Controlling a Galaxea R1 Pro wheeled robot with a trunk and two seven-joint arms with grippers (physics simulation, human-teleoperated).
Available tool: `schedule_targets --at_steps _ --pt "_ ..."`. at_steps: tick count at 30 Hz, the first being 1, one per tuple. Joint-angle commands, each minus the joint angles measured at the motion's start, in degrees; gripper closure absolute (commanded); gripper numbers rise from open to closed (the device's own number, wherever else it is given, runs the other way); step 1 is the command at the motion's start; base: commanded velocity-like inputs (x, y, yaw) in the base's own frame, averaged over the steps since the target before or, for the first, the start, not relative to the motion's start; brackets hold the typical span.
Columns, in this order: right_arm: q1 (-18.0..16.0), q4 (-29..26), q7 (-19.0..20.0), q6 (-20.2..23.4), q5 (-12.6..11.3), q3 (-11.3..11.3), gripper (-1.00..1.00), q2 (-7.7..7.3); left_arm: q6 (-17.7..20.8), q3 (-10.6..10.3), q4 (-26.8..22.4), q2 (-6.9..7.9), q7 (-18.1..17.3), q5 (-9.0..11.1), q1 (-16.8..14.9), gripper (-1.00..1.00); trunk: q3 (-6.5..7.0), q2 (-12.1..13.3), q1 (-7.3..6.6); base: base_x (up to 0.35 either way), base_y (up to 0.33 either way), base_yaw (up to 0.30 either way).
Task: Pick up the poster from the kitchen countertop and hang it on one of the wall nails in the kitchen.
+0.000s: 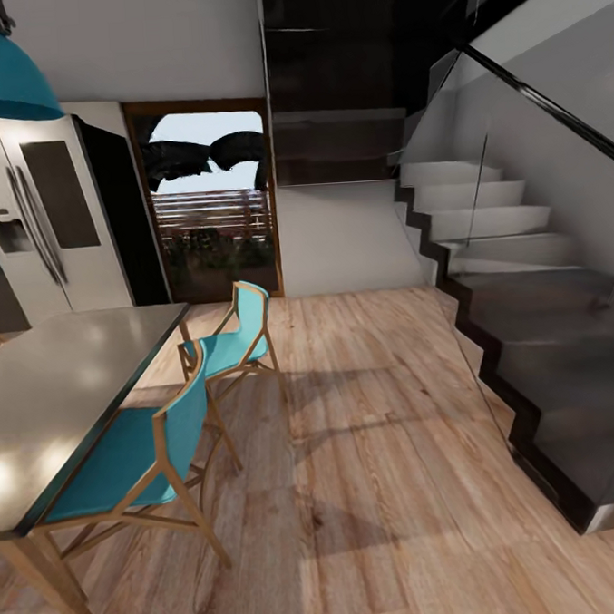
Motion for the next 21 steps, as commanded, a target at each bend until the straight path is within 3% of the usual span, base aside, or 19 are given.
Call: schedule_targets --at_steps 1,7,12,21 --pt "0.0 0.1 0.0 -0.2 0.2 0.0 -1.00 -0.01 -0.1 0.1 0.0 -0.05 0.0 0.0 0.0 -1.00 -0.05 0.0 0.00 0.000 0.000 0.295" --pt "0.0 0.2 0.1 -0.1 0.3 0.0 -1.00 -0.07 -0.1 1.3 0.0 -0.05 0.0 0.1 0.0 -1.00 -0.05 0.0 0.00 0.000 0.083 0.221" --pt "0.0 0.2 0.1 -0.1 0.3 0.0 -1.00 -0.10 -0.1 2.9 0.0 -0.05 0.0 0.1 0.0 -1.00 -0.05 0.0 0.00 -0.009 0.250 0.148" --pt "0.0 0.2 0.0 -0.9 0.3 0.0 -1.00 -0.10 -0.1 3.2 0.0 -0.05 0.0 0.1 0.0 -1.00 -0.05 0.0 0.00 -0.101 0.288 0.274"
